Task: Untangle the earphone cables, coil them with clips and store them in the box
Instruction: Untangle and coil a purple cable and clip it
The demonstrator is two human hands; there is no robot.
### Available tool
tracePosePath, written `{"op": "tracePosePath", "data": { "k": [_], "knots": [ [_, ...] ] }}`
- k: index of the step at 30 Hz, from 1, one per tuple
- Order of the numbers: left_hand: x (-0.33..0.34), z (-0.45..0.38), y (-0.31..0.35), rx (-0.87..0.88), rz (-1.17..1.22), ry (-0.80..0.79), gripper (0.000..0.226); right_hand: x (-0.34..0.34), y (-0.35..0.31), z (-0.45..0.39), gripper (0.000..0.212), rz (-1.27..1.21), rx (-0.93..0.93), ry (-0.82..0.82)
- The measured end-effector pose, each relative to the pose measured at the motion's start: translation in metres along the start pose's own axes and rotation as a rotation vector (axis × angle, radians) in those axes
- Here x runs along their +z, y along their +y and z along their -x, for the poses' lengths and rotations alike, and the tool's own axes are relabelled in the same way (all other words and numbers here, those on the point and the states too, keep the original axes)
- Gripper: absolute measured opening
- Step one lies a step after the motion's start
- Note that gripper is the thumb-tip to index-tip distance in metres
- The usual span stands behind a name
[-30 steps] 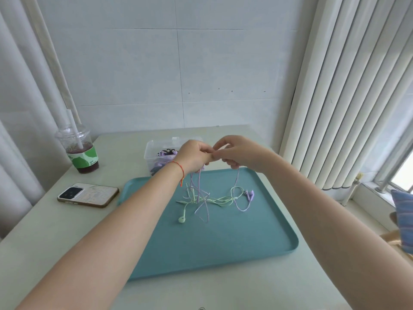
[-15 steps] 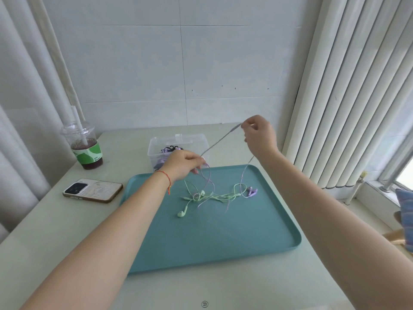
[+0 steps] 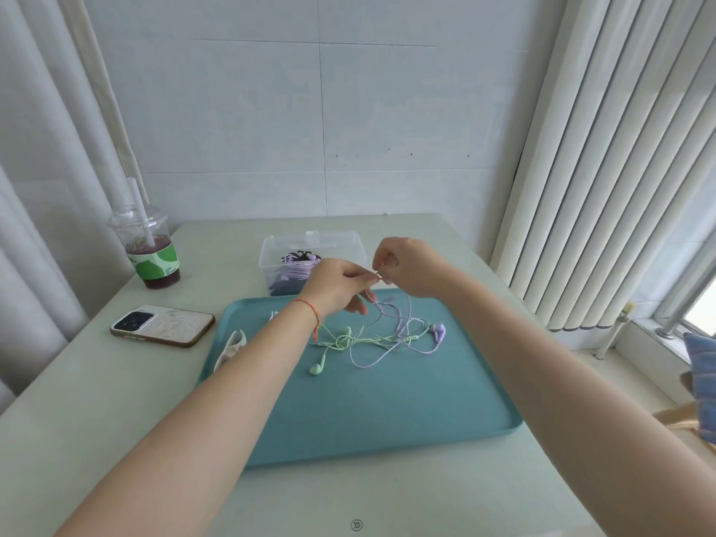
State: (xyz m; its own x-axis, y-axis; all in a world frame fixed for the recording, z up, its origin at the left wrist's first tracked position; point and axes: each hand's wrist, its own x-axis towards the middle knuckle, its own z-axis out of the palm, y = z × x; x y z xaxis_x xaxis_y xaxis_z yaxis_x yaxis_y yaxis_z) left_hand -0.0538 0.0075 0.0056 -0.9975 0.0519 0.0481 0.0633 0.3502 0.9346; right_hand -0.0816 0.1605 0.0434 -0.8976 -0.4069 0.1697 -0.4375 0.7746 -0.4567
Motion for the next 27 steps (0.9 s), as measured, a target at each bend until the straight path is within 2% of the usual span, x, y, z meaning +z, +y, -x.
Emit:
{"op": "tracePosePath", "data": {
  "k": [3, 6, 8, 10, 12, 14, 18, 21, 23, 25, 27],
  "knots": [
    [-0.006, 0.001, -0.008, -0.053, 0.099, 0.073, 0.014, 0.002, 0.005, 0.001, 0.018, -0.003, 0.015, -0.007],
    [-0.011, -0.001, -0.010, -0.089, 0.216, 0.298, 0.015, 0.002, 0.008, 0.001, 0.023, 0.050, 0.023, -0.023],
    [-0.016, -0.003, -0.009, -0.116, 0.425, 0.409, 0.018, 0.002, 0.008, -0.001, 0.026, 0.073, 0.044, -0.048],
    [-0.023, -0.006, -0.010, -0.158, 0.693, 0.436, 0.020, 0.002, 0.010, -0.002, 0.026, 0.026, 0.097, -0.047],
    [-0.028, -0.008, -0.013, -0.191, 0.808, 0.460, 0.022, 0.001, 0.013, -0.003, 0.018, -0.012, 0.150, 0.001],
    [-0.029, -0.008, -0.016, -0.213, 0.688, 0.482, 0.022, 0.001, 0.015, -0.002, 0.018, -0.004, 0.182, 0.037],
    [-0.024, -0.006, -0.025, -0.229, 0.132, 0.416, 0.023, -0.001, 0.012, -0.001, 0.019, 0.016, 0.167, 0.054],
    [-0.022, -0.004, -0.021, -0.144, -0.242, 0.390, 0.015, -0.003, 0.010, -0.002, 0.012, 0.072, 0.114, 0.056],
    [-0.019, -0.003, -0.014, -0.020, -0.242, 0.345, 0.013, -0.004, 0.007, -0.002, 0.013, 0.081, 0.064, 0.057],
    [-0.012, -0.002, -0.004, 0.098, -0.145, 0.206, 0.013, -0.006, 0.002, -0.001, 0.012, 0.043, 0.028, 0.066],
    [-0.005, -0.003, 0.002, 0.128, -0.085, 0.098, 0.010, -0.008, -0.002, -0.001, 0.012, -0.029, 0.027, 0.086]
  ]
}}
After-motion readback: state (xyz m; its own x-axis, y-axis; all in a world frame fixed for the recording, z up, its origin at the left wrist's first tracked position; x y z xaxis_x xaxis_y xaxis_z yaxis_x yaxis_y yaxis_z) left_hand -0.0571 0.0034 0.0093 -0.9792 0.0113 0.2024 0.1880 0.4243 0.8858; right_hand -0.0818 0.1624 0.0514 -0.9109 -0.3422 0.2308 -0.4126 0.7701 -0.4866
